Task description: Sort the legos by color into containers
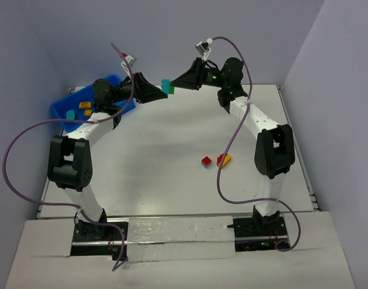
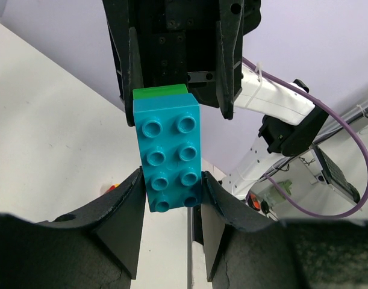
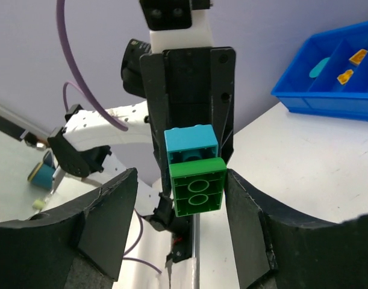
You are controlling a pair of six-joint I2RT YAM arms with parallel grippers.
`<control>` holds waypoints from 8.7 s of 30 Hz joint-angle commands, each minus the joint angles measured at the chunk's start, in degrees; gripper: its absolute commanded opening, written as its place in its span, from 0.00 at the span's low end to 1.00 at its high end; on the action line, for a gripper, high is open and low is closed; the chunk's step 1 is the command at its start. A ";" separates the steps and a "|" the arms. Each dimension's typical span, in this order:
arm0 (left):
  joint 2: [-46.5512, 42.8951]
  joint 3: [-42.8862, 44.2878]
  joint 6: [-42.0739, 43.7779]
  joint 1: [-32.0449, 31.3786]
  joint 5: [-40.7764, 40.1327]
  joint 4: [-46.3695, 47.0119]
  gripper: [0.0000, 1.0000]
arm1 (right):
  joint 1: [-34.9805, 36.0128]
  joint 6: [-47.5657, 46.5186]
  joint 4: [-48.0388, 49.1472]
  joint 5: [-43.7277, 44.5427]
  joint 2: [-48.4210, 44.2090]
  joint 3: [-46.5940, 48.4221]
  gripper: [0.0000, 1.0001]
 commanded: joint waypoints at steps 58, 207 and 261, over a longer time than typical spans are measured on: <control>-0.69 19.74 56.40 39.26 -39.97 -81.73 0.00 | -0.51 -45.17 -47.03 14.41 -5.88 3.90 0.00; 18.21 38.37 60.58 28.82 -41.07 -84.97 0.00 | -4.11 -52.17 -51.40 44.38 -10.67 -4.36 0.98; 6.99 35.82 67.69 19.00 -41.88 -84.71 0.81 | -7.42 -100.95 -105.21 46.74 -13.24 -8.41 0.83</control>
